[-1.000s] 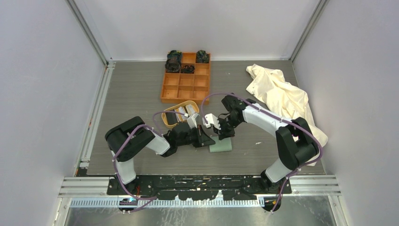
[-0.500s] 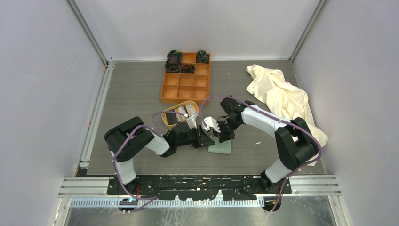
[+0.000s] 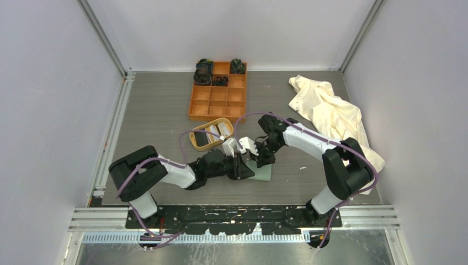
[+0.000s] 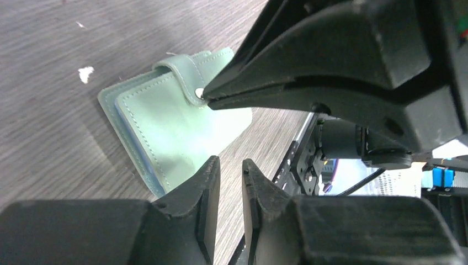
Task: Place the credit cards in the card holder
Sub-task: Close the card holder at the center of the board.
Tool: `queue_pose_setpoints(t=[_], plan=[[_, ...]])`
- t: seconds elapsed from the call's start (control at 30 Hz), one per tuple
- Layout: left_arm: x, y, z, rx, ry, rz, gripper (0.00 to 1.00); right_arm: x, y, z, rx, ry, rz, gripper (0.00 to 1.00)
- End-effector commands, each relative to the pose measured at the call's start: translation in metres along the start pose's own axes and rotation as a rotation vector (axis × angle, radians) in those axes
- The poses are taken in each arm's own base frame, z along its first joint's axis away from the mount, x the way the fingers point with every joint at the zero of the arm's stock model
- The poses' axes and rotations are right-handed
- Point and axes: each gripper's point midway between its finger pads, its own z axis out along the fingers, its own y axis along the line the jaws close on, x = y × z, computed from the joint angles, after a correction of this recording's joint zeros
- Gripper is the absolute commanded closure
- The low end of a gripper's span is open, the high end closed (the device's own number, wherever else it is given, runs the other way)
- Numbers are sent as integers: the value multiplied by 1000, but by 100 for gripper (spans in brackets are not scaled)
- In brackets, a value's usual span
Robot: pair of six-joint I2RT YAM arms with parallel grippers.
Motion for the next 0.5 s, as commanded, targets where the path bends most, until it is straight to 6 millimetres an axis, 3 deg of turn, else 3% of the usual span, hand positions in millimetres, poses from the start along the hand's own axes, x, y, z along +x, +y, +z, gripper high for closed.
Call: queue_pose_setpoints(t=[0.0, 0.2, 0.47], plan=[[-9, 1, 11, -23, -45, 45, 79, -4, 9, -2, -26, -17, 21, 99], [0, 28, 26, -109, -44, -66, 99, -4, 11, -3, -29, -22, 20, 99], [16, 62, 19, -269, 0, -115, 100, -13, 11, -11, -22, -57, 24, 99]])
